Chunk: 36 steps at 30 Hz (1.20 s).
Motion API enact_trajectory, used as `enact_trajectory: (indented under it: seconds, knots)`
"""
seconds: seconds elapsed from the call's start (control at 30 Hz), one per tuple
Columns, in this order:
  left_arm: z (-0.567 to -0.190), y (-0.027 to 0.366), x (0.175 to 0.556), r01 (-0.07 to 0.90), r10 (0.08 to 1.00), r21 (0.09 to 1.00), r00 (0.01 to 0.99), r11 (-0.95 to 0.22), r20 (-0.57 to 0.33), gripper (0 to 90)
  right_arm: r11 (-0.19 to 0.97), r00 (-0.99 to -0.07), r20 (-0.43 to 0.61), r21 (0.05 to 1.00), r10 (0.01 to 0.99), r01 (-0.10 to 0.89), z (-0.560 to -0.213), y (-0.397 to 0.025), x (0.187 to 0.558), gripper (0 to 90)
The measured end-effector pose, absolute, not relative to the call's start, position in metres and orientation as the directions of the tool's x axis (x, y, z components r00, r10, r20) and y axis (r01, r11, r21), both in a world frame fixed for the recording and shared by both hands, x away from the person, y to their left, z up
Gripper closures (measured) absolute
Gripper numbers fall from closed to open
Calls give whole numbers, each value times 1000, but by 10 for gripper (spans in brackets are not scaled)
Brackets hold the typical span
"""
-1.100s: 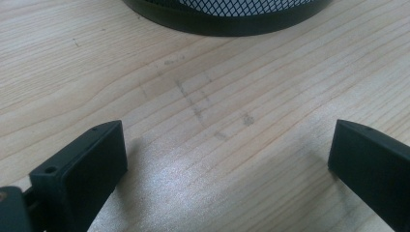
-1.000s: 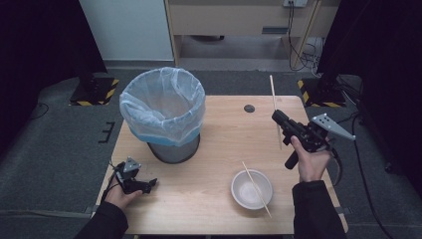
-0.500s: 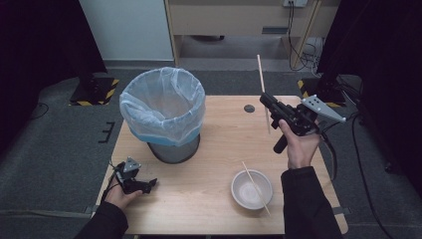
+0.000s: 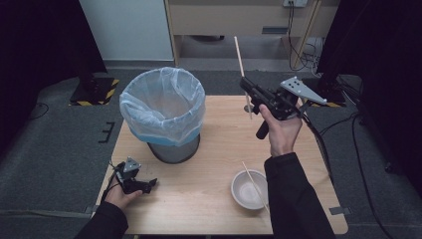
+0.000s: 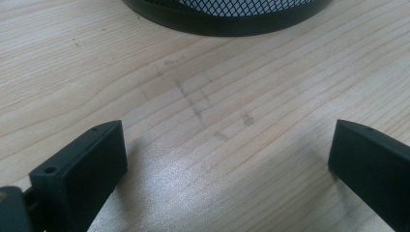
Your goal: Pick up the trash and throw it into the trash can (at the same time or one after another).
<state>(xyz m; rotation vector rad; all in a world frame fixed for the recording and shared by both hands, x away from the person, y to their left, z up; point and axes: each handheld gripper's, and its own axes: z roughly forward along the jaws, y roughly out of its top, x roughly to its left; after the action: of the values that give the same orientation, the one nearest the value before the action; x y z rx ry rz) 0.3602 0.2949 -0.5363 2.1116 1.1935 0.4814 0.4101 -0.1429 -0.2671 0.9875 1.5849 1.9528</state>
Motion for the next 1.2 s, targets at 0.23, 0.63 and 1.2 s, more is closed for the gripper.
enact_trajectory:
  seconds: [0.23, 0.63, 1.2]
  knots:
    - [-536, 295, 360, 615, 856, 697, 517, -369, -2, 0, -236, -680, 232, 968, 695, 88, -253, -119, 414, 860]
    - [-536, 295, 360, 615, 856, 697, 517, -370, -2, 0, -213, -717, 207, 973, 665, 83, -238, -74, 428, 861]
    - [-536, 295, 360, 615, 855, 696, 518, -370, -2, 0, -167, -733, 198, 979, 651, 116, -244, -19, 457, 860]
